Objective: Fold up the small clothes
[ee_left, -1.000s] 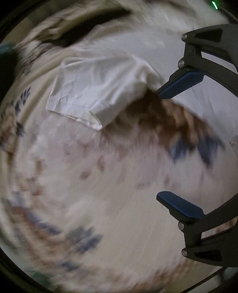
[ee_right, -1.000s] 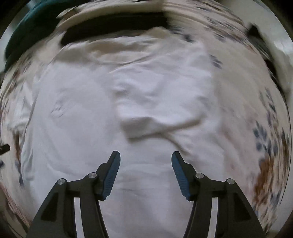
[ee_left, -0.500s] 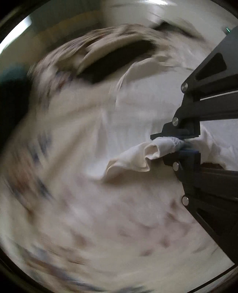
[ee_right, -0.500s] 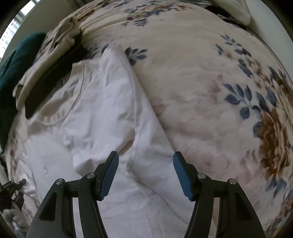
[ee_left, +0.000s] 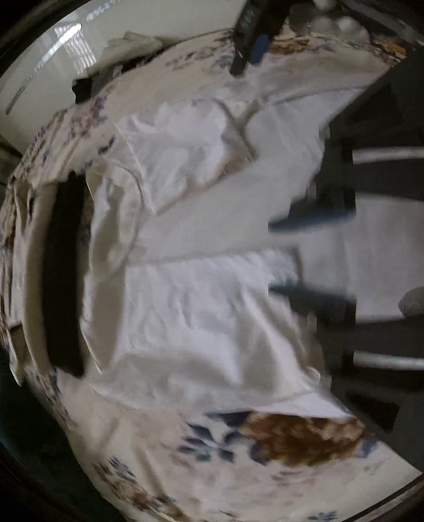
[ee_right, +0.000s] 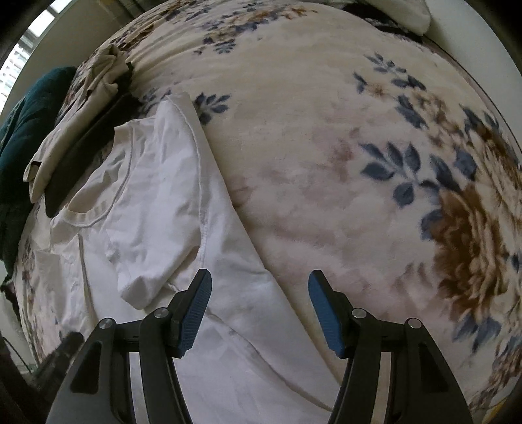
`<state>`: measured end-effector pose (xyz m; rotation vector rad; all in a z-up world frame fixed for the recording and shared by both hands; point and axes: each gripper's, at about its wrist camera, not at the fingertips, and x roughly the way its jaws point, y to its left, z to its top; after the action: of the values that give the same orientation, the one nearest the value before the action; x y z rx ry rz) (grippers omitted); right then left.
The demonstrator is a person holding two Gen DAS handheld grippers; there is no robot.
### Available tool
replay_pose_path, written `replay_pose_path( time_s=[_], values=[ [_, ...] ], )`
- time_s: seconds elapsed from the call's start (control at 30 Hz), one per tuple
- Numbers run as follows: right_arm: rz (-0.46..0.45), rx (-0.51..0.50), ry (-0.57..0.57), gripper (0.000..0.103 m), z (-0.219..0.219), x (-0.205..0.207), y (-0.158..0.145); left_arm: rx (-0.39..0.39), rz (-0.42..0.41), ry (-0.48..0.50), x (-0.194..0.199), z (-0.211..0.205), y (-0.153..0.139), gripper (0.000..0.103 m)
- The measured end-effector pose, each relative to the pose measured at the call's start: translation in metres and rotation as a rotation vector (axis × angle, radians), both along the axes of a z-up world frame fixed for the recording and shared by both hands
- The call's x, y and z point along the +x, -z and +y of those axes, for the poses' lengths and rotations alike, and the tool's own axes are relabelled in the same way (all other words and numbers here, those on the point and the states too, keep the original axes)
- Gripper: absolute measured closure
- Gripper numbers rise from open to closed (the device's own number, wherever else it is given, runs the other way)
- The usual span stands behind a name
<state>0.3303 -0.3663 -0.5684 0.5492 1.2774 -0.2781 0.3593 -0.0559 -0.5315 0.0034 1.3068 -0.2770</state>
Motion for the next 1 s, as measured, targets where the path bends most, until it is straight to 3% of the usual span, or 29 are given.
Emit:
replay_pose_path(
  time_s=[0.03,0.07,0.13,0.23,0.33,0.5,0.67,0.73,0.77,0.8,1.0],
  values=[
    [-0.007,-0.002,-0.016,0.039,-0.001,0.001,-0.005,0.019,0.003,-0.02,-0.001,0.005,-0.001,0.034],
    [-0.012,-0.004,-0.025,0.039,-0.001,0.001,-0.008,0.021,-0.006,-0.047,-0.001,0.015,-0.004,0.033],
    [-0.024,-0.008,-0.046,0.039,0.0,0.004,-0.017,0.027,-0.037,-0.108,0.001,0.035,-0.01,0.033],
    [0.002,-0.012,-0.105,0.039,0.015,0.014,-0.028,0.107,-0.073,-0.196,0.018,0.065,-0.01,0.033],
    [0.01,0.12,-0.172,0.039,0.051,0.035,-0.027,0.172,-0.073,-0.305,0.038,0.102,-0.004,0.033],
    [-0.002,0.309,-0.294,0.039,0.136,0.084,-0.001,0.308,-0.115,-0.401,0.056,0.141,-0.006,0.033],
    [0.042,0.377,-0.323,0.04,0.199,0.128,0.039,0.332,-0.127,-0.414,0.064,0.155,-0.009,0.033],
    [0.0,0.409,-0.326,0.064,0.207,0.129,0.038,0.324,-0.129,-0.409,0.066,0.157,-0.009,0.033],
    [0.001,0.398,-0.326,0.096,0.208,0.128,0.035,0.317,-0.13,-0.409,0.066,0.157,-0.01,0.033],
    [-0.015,0.37,-0.32,0.101,0.204,0.124,0.028,0.311,-0.131,-0.408,0.069,0.155,-0.009,0.033],
    [-0.07,0.285,-0.254,0.101,0.17,0.104,0.001,0.259,-0.145,-0.378,0.088,0.131,-0.007,0.033]
  ],
)
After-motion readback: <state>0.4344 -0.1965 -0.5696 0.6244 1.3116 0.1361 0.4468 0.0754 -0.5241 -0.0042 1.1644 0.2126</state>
